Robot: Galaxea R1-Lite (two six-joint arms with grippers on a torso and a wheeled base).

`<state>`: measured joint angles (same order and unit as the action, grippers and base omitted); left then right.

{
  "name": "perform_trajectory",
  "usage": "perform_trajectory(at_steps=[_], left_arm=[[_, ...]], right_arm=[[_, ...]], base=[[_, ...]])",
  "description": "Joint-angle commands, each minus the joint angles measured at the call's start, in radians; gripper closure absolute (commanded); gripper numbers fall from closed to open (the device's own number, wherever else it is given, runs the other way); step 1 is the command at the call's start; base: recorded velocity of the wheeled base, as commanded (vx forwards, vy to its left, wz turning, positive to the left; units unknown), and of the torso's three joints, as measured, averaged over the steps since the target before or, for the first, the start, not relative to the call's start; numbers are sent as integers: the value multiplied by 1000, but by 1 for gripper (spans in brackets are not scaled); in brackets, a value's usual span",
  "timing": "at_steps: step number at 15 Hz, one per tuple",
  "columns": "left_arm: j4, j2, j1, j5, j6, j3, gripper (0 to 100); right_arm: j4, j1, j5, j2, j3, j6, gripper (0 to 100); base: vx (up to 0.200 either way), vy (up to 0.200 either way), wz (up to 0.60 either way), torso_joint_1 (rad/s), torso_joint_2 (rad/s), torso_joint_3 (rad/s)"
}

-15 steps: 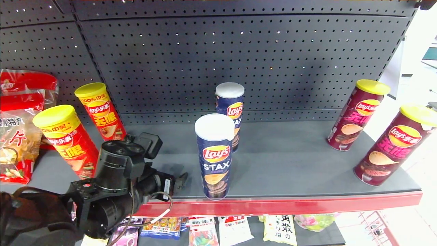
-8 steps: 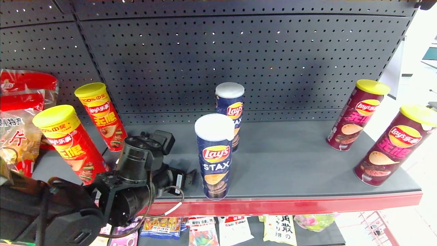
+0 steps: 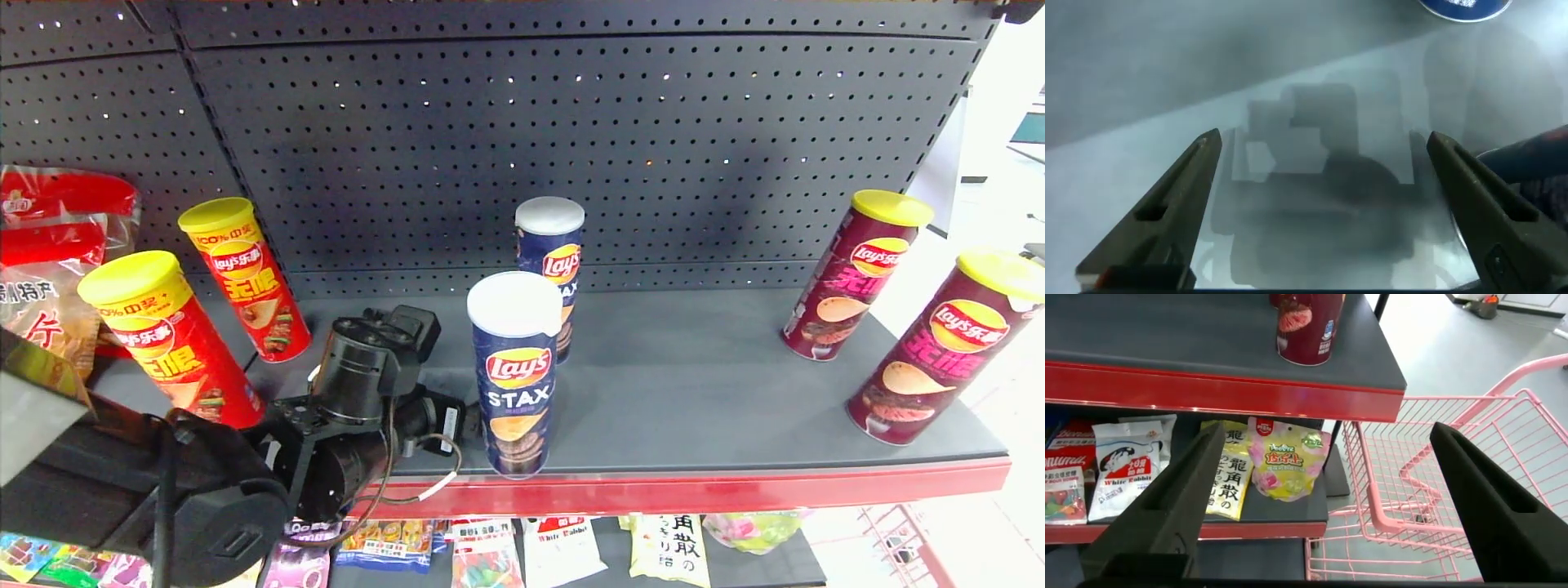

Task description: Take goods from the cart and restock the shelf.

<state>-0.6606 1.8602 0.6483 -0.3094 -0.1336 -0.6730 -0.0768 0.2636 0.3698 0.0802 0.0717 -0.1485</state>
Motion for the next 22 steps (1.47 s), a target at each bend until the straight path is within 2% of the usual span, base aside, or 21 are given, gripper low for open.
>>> perform_trajectory(at_steps=[1, 13, 22], left_arm=[[-1, 14, 2, -1, 0, -16, 0], [1, 51, 24, -8, -1, -73, 0], [1, 59, 36, -22, -3, -77, 0]], right_arm=[[0, 0, 0, 6, 0, 0, 0], [0, 0, 0, 6, -1, 3, 0], [2, 0, 0, 6, 0, 4, 0]], base=[[0, 0, 0, 0, 0, 0], [0, 0, 0, 0, 0, 0], [0, 0, 0, 0, 0, 0]])
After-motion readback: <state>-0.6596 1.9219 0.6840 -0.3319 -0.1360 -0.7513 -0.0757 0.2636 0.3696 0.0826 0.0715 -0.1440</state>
